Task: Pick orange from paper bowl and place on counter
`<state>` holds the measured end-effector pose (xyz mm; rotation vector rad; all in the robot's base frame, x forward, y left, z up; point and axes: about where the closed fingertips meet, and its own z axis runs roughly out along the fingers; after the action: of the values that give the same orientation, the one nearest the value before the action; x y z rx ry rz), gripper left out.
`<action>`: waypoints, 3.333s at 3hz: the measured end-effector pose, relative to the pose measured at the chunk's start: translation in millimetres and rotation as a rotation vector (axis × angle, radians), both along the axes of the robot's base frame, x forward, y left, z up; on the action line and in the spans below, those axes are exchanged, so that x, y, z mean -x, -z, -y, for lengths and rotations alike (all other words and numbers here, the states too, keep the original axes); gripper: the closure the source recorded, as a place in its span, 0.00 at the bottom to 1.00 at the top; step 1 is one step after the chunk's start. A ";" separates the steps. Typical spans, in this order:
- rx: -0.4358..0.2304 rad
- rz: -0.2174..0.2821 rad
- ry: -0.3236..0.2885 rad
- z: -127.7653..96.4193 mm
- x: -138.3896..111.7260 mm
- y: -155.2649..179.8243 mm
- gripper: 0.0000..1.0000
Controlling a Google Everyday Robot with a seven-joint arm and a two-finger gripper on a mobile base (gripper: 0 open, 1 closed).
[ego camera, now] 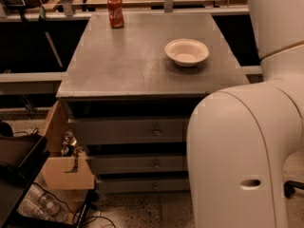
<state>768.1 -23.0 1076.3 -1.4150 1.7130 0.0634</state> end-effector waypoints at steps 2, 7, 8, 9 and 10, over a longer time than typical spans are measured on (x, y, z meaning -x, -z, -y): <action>-0.122 -0.094 0.000 -44.8 21.8 8.5 1.00; -0.265 -0.231 -0.084 -129.0 50.8 102.9 1.00; -0.295 -0.245 -0.095 -142.8 7.1 131.2 1.00; -0.323 -0.276 -0.099 -151.9 -15.4 154.6 1.00; -0.313 -0.308 -0.087 -162.1 -20.8 172.9 1.00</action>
Offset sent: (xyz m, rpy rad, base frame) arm -0.0815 0.0879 -0.0849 0.1632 0.2315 -0.0248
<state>788.9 139.1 903.5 -1.2897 1.7908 0.5990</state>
